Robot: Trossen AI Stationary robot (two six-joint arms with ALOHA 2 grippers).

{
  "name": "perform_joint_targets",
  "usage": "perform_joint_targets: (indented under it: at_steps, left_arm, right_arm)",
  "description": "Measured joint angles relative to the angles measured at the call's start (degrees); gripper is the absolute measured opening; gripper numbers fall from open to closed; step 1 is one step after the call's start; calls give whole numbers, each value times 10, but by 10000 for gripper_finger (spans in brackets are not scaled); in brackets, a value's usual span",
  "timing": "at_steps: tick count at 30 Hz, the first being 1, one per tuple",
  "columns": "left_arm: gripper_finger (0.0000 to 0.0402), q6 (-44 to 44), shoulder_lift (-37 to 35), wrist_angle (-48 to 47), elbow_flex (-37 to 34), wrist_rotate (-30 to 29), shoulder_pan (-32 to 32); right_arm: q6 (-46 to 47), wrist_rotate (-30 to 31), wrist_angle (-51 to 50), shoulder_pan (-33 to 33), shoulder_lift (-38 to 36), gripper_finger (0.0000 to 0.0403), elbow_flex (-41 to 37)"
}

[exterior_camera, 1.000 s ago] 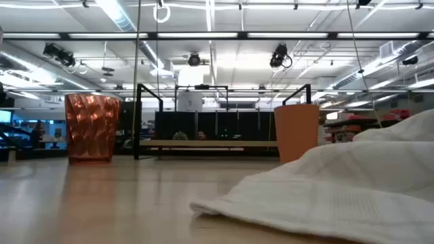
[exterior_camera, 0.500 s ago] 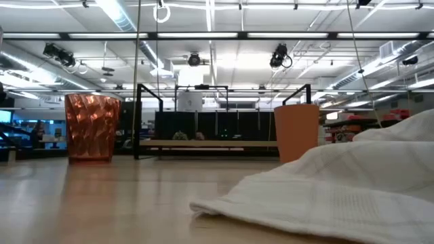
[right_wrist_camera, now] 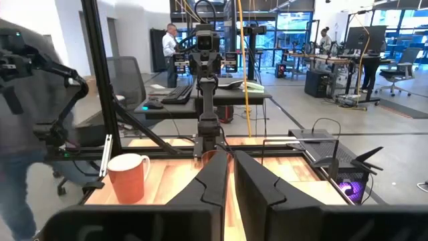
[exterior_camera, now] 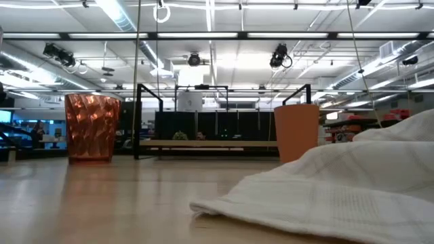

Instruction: Stack small to large cups/mugs on shelf

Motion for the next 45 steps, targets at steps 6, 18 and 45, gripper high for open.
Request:
perform_joint_targets:
  at_steps: [6, 18, 45]
  left_arm:
    - [81, 0, 0, 0, 0, 0, 0]
    - [78, 0, 0, 0, 0, 0, 0]
    - [76, -172, 0, 197, 0, -1, 0]
  right_arm:
    - [0, 0, 0, 0, 0, 36, 0]
    - [0, 0, 0, 0, 0, 36, 0]
    - [39, 0, 5, 0, 0, 36, 0]
